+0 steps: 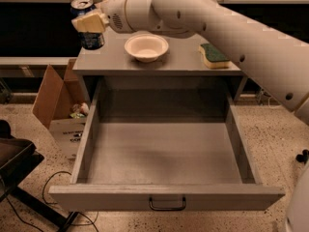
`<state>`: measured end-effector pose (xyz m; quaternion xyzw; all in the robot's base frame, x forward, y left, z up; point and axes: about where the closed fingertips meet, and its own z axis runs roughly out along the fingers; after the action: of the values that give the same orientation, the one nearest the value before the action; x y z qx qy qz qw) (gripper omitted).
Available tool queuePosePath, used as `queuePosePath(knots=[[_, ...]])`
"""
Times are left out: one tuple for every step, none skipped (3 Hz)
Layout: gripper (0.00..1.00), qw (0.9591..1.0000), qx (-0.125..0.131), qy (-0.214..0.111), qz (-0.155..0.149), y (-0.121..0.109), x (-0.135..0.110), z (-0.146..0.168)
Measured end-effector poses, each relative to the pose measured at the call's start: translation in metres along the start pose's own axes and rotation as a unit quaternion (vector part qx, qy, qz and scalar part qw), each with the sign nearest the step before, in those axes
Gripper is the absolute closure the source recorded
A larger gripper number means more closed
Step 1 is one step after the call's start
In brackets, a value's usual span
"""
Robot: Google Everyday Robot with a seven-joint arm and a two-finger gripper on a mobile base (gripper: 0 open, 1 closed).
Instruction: Pick pepsi can from top drawer and place on counter
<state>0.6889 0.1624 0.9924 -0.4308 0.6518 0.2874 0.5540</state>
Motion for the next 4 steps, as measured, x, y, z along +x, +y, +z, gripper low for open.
queuePosePath(knots=[[1.00,0.9996,0.024,-0.011,0.009,-0.030,-0.005,0.014],[1.00,0.9971,0.073,-0.019,0.014,-0.068,-0.018,0.040],[1.00,0.9905,0.129,-0.016,0.044,-0.110,-0.009,0.068],[1.00,0.9793,0.186,-0.004,0.079,-0.148,0.021,0.080]])
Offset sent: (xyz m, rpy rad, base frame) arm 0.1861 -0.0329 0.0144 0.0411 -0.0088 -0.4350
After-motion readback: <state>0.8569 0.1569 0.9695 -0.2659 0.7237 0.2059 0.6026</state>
